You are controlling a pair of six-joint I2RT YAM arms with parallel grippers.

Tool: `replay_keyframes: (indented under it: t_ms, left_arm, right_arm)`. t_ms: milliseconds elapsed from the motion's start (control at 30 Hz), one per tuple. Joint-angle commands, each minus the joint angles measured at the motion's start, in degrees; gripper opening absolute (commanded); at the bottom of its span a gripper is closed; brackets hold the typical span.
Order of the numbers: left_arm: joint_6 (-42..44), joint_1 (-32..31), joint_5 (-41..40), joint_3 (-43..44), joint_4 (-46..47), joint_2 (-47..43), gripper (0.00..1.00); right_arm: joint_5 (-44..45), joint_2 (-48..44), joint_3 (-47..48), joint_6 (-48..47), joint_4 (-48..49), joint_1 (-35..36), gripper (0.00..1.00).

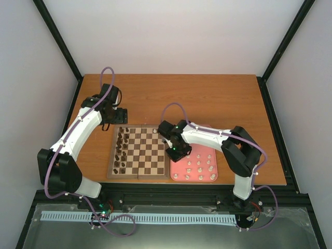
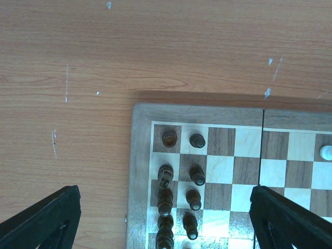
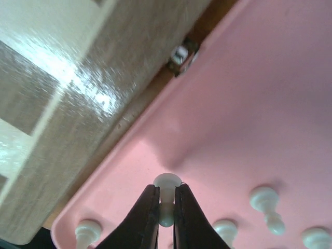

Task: Set up the chess pieces on the board
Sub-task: Pick up the chess piece from the storage box, then place the chess piece on the chessboard.

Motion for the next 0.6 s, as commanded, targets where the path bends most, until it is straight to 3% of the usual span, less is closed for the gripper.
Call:
replay_keyframes:
  t_ms: [0, 567]
  left_arm:
    - [0.5, 0.4, 0.1, 0.6, 0.7, 0.1, 1.0]
    - [0.5, 0.4, 0.1, 0.6, 0.6, -0.7, 1.0]
  right_arm:
    - [2.9, -1.4, 6.7, 0.0, -4.3, 0.0, 0.03]
    - [2.5, 17.9, 39.2, -5.6, -10.4, 0.0, 0.03]
